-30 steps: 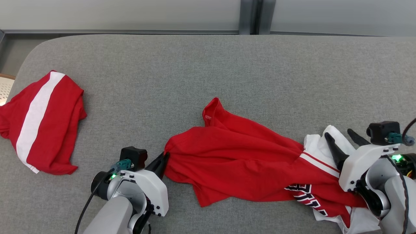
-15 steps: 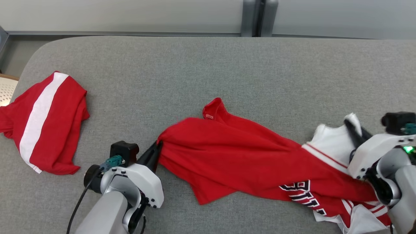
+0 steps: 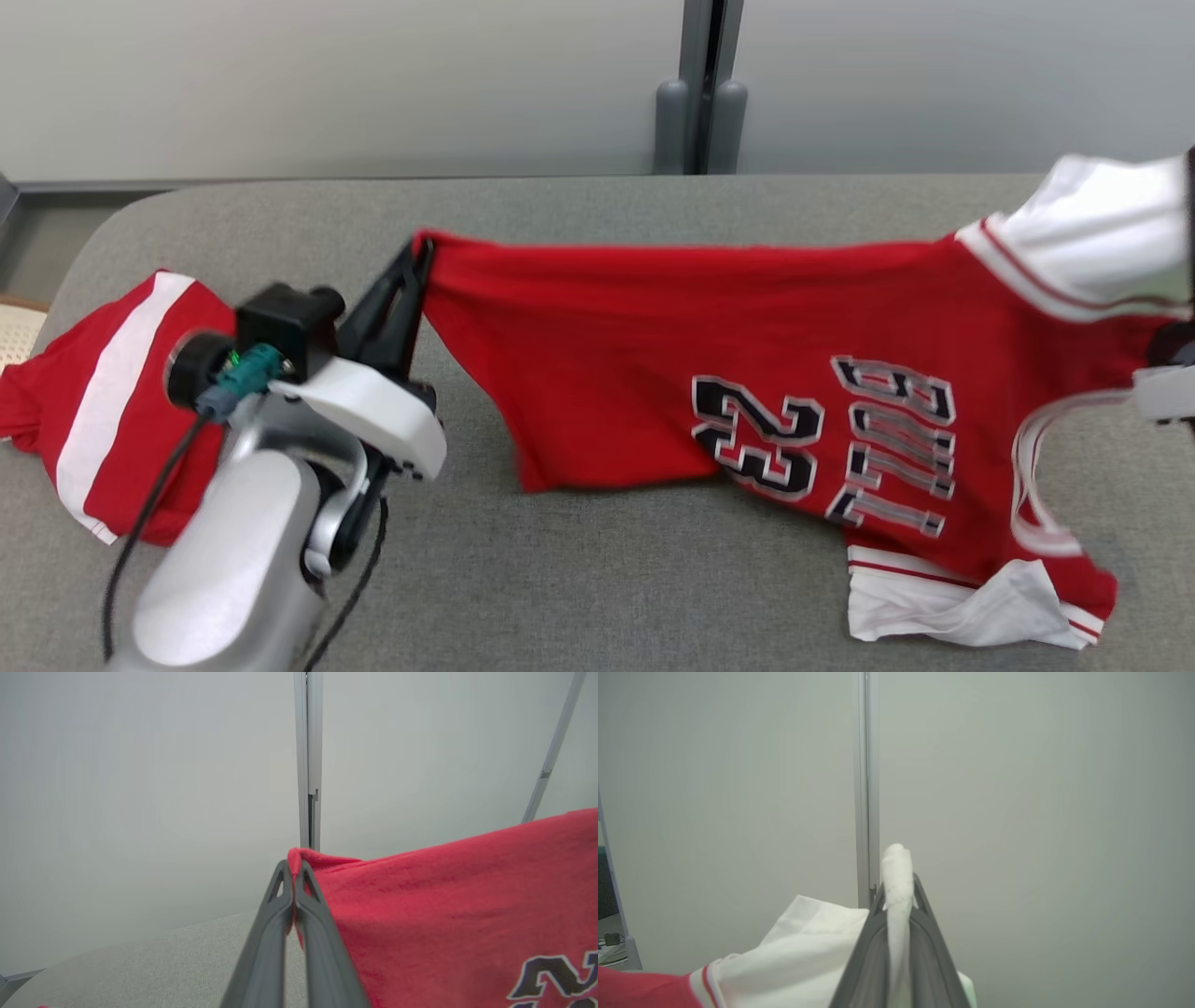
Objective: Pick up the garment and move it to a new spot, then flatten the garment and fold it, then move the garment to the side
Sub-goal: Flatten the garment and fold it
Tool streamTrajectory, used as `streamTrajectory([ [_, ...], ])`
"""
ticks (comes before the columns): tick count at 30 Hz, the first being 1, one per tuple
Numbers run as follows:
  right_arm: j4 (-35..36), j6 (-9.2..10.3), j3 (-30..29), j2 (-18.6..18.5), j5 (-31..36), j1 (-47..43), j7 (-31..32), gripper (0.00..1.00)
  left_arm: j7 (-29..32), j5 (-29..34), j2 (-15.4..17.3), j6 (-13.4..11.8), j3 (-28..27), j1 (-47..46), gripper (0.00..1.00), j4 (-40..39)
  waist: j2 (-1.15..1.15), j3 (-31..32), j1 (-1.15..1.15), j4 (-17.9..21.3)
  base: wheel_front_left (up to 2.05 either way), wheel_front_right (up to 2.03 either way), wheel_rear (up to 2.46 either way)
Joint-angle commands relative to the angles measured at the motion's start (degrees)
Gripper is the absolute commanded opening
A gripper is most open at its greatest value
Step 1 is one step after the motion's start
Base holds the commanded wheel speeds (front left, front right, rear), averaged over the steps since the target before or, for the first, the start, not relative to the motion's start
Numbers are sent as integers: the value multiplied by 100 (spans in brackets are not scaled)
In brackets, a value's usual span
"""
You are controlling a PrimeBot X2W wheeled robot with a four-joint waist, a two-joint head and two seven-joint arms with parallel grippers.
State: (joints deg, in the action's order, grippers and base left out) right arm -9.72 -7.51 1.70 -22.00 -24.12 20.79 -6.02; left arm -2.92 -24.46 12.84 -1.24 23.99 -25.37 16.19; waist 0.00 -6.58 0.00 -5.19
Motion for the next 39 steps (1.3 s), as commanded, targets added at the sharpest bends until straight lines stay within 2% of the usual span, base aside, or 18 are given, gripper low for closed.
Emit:
streamTrajectory([
  [1,375,4,-150,10,141,-58,28,0,70,18,103,-78,-91,-139,0,-324,0,153,0,86,0,0,0],
  [8,2194,4,-996,154,652,208,697,0,625,113,435,-328,-347,-683,0,-2032,0,406,0,175,0,0,0],
  [12,2668,5,-1273,219,754,323,1074,0,885,-117,401,-359,-436,-786,0,-2503,0,460,0,206,0,0,0],
  [17,2755,4,-1336,327,704,451,1398,0,1091,-353,382,-355,-504,-787,0,-2500,0,439,0,237,0,0,0],
  [22,2390,4,-1197,377,567,675,1482,0,1136,-515,296,-290,-487,-959,0,-2170,0,285,0,257,0,0,0],
  [27,1704,4,-884,371,380,1421,1420,0,1022,-561,190,-127,-518,-1572,0,-1541,0,-64,0,268,0,0,0],
  [30,1011,2,-599,336,294,2217,1316,0,844,-600,78,18,-591,-2252,0,-831,0,-309,0,276,0,0,0],
  [34,-183,2,-172,413,159,3483,880,0,407,-587,-118,176,-680,-3210,0,384,0,-514,0,308,0,0,0],
  [35,-183,2,-172,413,159,3483,880,0,407,-587,-118,176,-680,-3210,0,384,0,-514,0,308,0,0,0],
  [39,-1451,2,287,596,156,4639,175,0,-161,-518,-279,269,-781,-4122,0,1756,0,-530,0,355,0,0,0],
])
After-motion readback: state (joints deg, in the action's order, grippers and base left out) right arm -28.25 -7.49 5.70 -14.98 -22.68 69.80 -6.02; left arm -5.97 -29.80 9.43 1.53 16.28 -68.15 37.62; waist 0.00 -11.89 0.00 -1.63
